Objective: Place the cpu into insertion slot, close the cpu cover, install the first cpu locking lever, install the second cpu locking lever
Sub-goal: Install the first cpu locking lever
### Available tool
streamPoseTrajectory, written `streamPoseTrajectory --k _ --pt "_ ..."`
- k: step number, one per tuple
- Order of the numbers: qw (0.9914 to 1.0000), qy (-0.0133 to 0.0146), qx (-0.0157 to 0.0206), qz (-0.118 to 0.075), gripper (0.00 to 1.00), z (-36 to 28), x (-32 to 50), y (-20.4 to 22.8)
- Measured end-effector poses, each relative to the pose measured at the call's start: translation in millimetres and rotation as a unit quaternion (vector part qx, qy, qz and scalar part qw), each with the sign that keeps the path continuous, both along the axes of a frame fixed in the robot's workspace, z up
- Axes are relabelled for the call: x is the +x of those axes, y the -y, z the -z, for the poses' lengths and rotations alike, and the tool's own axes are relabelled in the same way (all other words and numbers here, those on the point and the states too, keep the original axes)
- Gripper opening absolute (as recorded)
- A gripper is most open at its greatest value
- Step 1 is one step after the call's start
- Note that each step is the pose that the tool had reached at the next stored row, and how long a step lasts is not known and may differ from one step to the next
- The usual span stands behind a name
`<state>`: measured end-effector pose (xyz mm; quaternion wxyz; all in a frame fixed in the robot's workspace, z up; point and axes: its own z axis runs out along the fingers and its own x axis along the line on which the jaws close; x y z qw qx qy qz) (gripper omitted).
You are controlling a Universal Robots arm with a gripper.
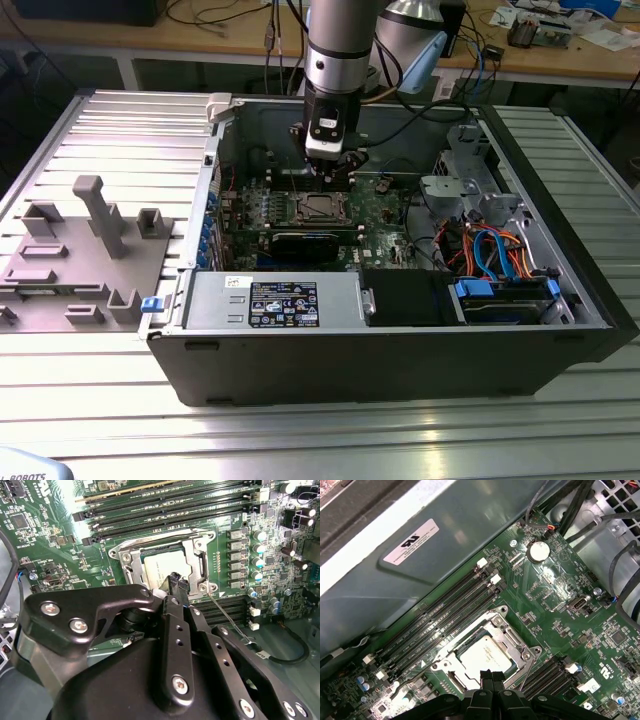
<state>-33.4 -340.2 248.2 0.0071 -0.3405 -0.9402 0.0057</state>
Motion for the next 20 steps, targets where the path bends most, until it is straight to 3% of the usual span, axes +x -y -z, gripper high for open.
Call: streamPoseTrajectory --k 20 --pt "0.99985 0.0 0.0015 -0.017 0.11 0.0 0.0 0.0"
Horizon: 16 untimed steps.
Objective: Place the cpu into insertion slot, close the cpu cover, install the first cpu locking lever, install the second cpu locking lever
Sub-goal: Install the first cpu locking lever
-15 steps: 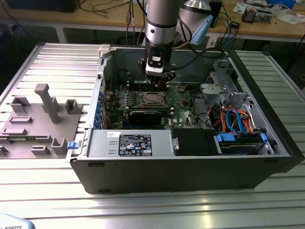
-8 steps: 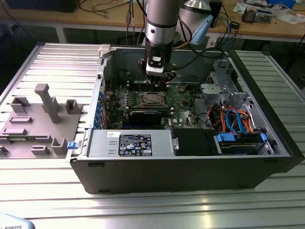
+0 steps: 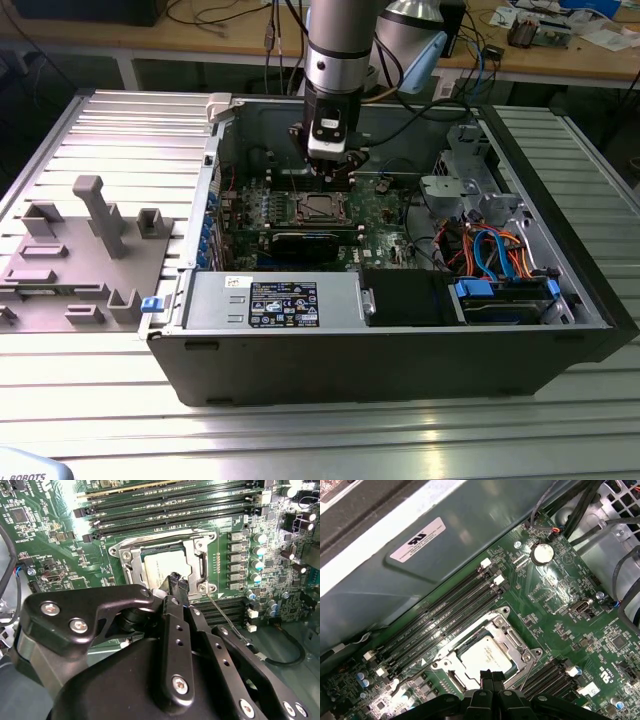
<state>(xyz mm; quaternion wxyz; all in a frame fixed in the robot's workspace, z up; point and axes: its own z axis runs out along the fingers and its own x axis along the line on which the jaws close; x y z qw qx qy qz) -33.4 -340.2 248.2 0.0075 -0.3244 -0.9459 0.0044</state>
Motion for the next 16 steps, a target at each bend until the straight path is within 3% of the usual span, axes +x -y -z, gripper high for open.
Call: streamPoseTrajectory --k 16 --pt "0.99994 0.0 0.0 -0.011 0.11 0.0 0.0 0.0"
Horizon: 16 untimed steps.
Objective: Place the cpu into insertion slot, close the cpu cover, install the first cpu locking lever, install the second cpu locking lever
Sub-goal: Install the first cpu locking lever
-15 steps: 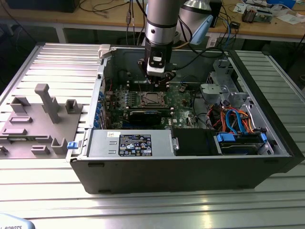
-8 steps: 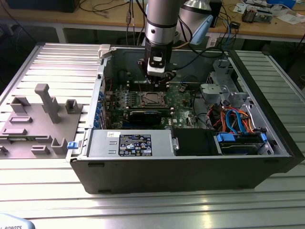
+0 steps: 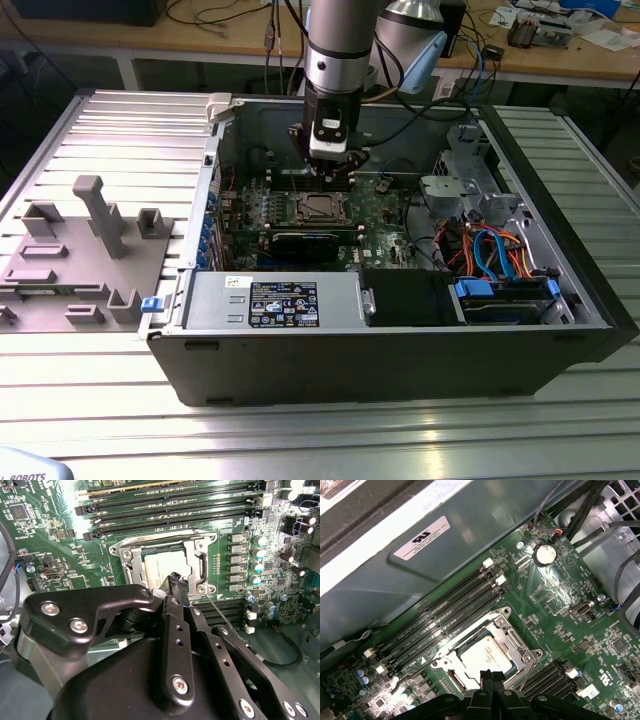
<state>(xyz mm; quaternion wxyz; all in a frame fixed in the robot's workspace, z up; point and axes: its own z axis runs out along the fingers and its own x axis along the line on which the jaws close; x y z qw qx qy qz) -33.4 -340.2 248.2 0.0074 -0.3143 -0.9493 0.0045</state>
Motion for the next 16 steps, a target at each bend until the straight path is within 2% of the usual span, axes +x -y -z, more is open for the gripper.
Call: streamPoseTrajectory --k 16 --pt "0.99995 0.0 0.0 -0.01 0.11 0.0 0.0 0.0"
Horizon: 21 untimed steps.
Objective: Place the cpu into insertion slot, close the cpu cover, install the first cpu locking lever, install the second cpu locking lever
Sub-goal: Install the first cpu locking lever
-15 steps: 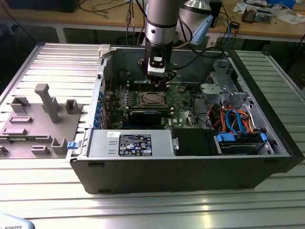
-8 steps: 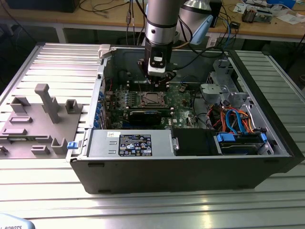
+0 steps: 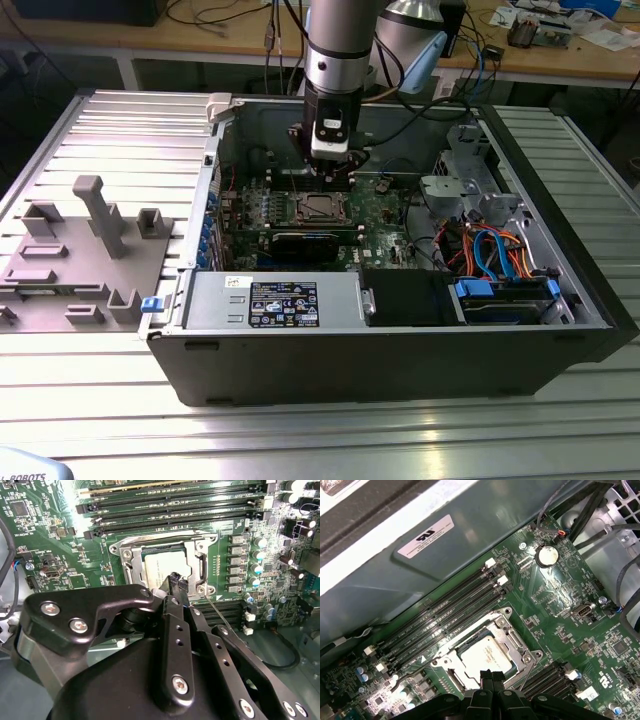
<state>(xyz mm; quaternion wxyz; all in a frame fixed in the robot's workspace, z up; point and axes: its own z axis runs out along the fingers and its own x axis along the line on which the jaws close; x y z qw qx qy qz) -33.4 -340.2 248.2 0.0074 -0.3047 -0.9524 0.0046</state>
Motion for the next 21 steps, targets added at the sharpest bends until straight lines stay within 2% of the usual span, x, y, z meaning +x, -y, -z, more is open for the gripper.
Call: streamPoseTrajectory --k 21 --pt "0.99992 0.0 0.0 -0.012 0.11 0.0 0.0 0.0"
